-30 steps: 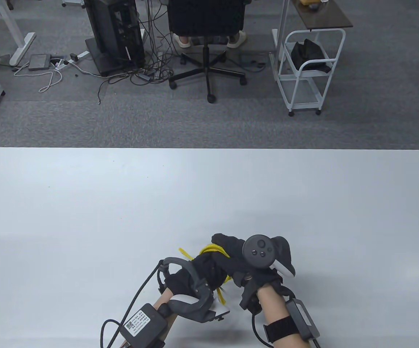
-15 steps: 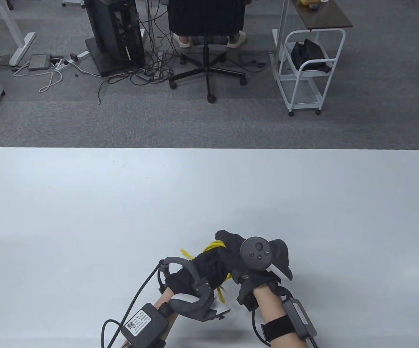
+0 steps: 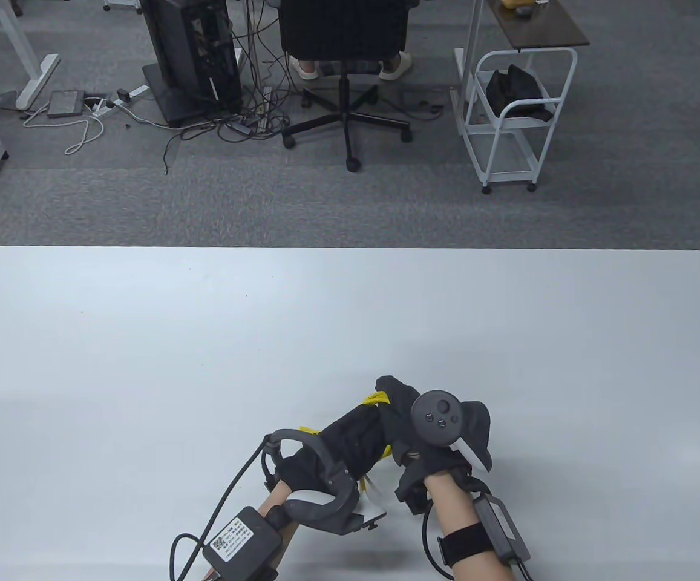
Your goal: Coil the rope
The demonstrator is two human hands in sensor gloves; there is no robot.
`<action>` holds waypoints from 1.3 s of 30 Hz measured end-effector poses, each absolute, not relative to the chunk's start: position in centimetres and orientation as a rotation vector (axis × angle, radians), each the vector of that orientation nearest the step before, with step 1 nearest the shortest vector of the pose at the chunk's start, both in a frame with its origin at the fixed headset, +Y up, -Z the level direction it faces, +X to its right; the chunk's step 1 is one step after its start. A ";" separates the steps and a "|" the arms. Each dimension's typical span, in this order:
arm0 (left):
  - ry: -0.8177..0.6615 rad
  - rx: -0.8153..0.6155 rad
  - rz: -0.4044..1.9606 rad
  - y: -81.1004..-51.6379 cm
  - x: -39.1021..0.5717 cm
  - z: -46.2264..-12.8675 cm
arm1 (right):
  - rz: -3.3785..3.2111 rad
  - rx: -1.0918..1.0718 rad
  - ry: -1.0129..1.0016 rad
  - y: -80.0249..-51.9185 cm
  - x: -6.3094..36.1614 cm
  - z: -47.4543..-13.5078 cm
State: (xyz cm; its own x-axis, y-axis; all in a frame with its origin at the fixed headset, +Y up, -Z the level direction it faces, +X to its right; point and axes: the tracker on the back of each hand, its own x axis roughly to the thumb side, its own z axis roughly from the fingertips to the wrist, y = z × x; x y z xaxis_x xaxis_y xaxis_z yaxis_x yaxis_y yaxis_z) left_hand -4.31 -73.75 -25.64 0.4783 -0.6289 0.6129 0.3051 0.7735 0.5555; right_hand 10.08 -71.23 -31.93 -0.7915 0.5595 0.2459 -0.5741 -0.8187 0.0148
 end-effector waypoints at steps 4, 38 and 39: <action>-0.914 0.398 -0.575 -73.6 -4.6 -25.7 | 2.490 0.275 -0.080 -71.3 10.7 -32.2; -0.401 0.156 -0.282 -74.6 -13.5 -30.8 | 2.780 0.083 0.271 -75.1 14.7 -33.6; -0.405 0.154 -0.294 -74.6 -13.2 -30.7 | 2.790 0.069 0.322 -75.3 14.7 -33.6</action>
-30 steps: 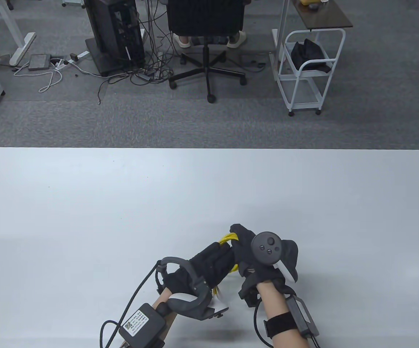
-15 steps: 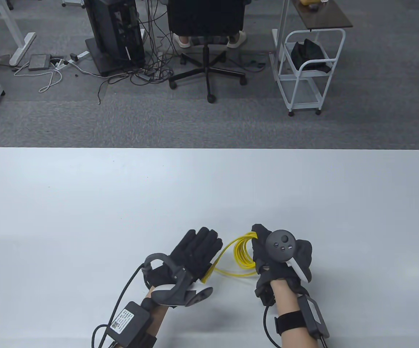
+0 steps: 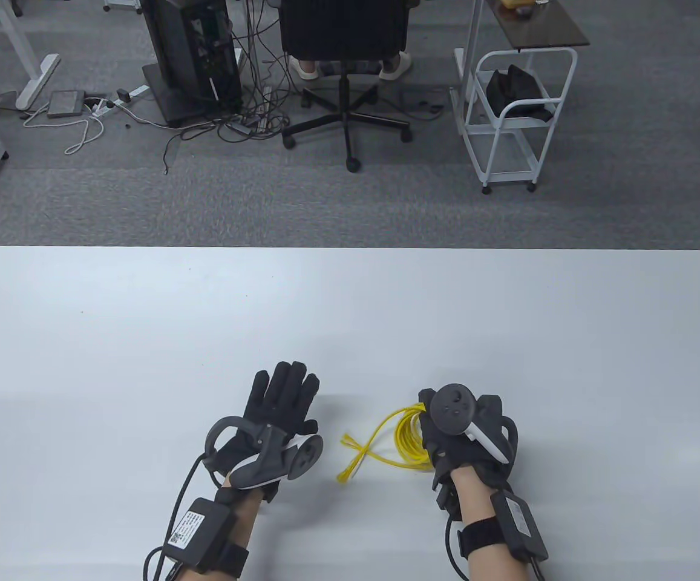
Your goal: Coil the rope
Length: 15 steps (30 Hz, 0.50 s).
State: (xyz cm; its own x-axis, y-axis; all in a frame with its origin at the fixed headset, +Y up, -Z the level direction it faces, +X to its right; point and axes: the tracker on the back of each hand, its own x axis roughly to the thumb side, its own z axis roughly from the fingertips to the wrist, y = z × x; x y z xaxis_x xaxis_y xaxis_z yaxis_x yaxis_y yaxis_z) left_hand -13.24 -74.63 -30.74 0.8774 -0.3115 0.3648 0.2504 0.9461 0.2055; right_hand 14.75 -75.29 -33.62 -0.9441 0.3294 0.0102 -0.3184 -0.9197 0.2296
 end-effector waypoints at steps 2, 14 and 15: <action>-0.413 0.152 -0.306 -74.6 -12.9 -30.6 | 2.811 0.052 0.411 -75.6 14.9 -33.6; -0.395 0.105 -0.330 -75.2 -12.9 -30.9 | 2.756 0.151 0.231 -74.0 16.4 -32.9; -0.387 0.100 -0.325 -75.1 -13.0 -30.9 | 2.774 0.164 0.189 -73.9 16.3 -32.8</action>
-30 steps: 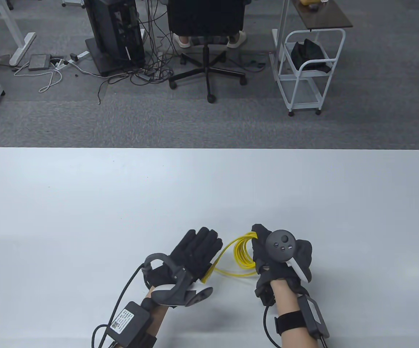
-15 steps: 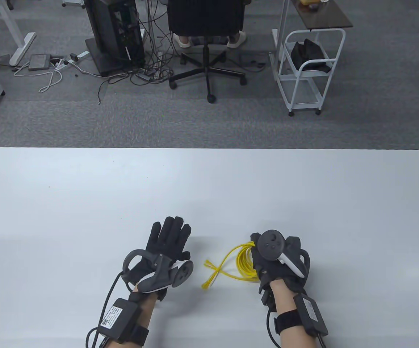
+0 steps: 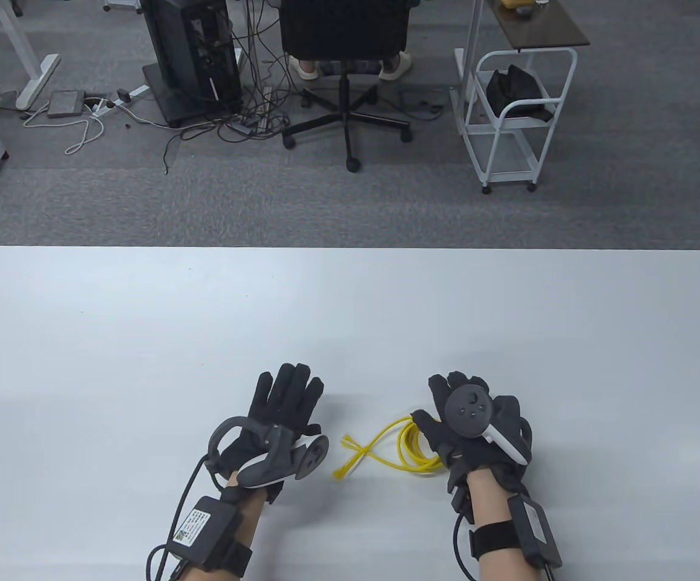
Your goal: Coil the rope
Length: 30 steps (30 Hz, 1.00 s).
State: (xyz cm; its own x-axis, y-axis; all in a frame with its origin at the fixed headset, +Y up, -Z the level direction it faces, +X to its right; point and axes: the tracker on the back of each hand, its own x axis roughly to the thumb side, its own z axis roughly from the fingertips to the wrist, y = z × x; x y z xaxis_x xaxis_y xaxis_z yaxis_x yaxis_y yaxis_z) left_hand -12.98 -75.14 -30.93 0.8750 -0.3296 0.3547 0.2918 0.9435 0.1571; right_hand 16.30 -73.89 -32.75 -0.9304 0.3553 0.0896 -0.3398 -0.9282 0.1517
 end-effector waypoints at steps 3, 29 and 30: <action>-0.370 0.080 -0.301 -75.1 -13.2 -31.0 | 2.876 0.203 0.115 -73.6 15.9 -32.5; -0.354 -0.022 -0.306 -75.0 -11.8 -30.8 | 3.108 0.368 0.249 -76.4 12.8 -31.9; -0.350 -0.029 -0.305 -75.1 -11.9 -30.9 | 3.107 0.374 0.251 -76.5 12.7 -31.9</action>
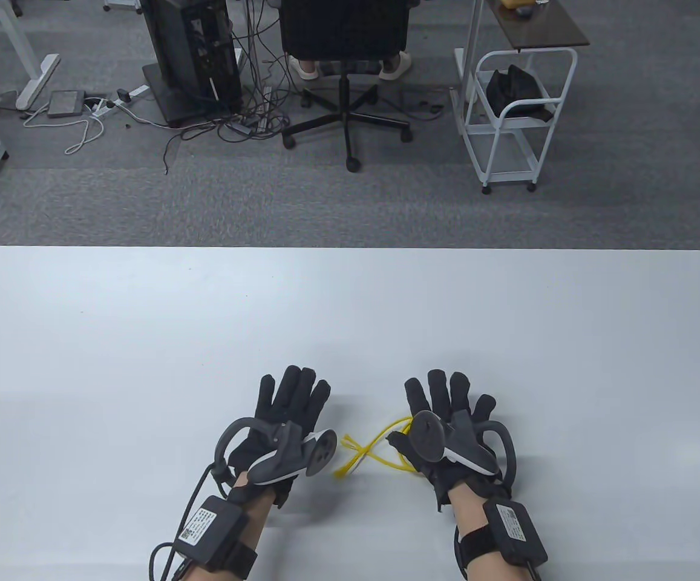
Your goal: Coil the rope
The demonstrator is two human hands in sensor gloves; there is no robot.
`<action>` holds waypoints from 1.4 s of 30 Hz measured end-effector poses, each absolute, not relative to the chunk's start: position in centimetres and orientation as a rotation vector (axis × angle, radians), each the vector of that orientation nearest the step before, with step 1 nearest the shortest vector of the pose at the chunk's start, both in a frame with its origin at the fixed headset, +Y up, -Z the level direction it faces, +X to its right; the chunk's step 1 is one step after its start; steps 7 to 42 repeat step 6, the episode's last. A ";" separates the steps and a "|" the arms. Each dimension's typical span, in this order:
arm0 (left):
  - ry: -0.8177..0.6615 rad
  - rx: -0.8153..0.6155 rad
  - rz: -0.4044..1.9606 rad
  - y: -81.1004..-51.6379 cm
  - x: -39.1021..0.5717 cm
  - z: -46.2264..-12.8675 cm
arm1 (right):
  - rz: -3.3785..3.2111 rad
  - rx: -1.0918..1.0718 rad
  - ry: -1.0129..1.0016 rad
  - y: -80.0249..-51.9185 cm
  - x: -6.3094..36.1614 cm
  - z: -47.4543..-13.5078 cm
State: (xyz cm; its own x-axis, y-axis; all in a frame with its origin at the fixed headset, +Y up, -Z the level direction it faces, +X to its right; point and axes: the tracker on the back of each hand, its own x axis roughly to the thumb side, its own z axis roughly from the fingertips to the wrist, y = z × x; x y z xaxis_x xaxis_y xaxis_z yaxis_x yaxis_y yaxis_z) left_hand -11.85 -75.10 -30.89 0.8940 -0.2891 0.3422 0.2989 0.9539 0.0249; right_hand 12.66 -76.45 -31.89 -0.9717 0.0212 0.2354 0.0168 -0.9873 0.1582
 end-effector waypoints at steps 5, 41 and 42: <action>-0.339 -0.046 -0.286 -75.2 -12.4 -31.1 | 3.101 0.381 0.273 -76.8 12.5 -31.8; -0.339 -0.047 -0.284 -75.3 -12.4 -31.1 | 3.100 0.378 0.275 -76.7 12.5 -31.8; -0.339 -0.047 -0.284 -75.3 -12.4 -31.1 | 3.100 0.378 0.275 -76.7 12.5 -31.8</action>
